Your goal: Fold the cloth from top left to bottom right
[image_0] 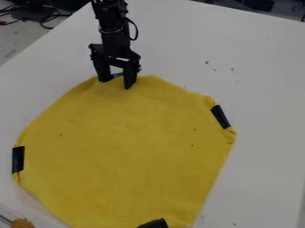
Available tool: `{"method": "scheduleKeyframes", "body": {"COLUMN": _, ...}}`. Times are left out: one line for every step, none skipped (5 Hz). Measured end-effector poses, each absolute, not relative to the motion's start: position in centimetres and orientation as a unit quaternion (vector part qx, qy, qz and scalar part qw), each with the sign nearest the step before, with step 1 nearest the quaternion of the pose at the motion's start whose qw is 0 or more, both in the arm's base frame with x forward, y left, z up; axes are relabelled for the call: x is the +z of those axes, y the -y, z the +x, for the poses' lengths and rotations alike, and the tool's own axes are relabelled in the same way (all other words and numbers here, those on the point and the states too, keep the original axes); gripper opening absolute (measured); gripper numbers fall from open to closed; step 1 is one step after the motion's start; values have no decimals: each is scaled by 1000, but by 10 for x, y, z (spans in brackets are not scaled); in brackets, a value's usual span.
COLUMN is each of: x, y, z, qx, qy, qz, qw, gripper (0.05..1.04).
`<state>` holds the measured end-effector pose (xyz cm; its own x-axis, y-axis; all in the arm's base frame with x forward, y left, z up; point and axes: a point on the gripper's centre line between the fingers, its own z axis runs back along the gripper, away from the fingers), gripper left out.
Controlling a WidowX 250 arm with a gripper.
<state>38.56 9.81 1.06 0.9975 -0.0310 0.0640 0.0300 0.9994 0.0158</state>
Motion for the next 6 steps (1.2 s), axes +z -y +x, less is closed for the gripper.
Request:
{"method": "scheduleKeyframes", "body": {"x": 10, "y": -107, "z": 393, "qx": -22, "qy": 28, "qz": 10, "qw": 999, "gripper": 655}}
{"method": "scheduleKeyframes", "body": {"x": 10, "y": -111, "z": 395, "qx": -20, "qy": 28, "qz": 7, "qw": 999, "gripper": 375}}
{"method": "scheduleKeyframes", "body": {"x": 10, "y": -111, "z": 392, "qx": -17, "qy": 26, "qz": 11, "qw": 999, "gripper": 181}}
{"method": "scheduleKeyframes", "body": {"x": 15, "y": -103, "z": 385, "qx": -14, "qy": 19, "qz": 34, "qw": 999, "gripper": 79}}
{"method": "scheduleKeyframes", "body": {"x": 50, "y": -87, "z": 386, "qx": -15, "qy": 44, "qz": 81, "qw": 996, "gripper": 63}}
{"method": "scheduleKeyframes", "body": {"x": 82, "y": -63, "z": 376, "qx": -11, "qy": 74, "qz": 119, "qw": 990, "gripper": 63}}
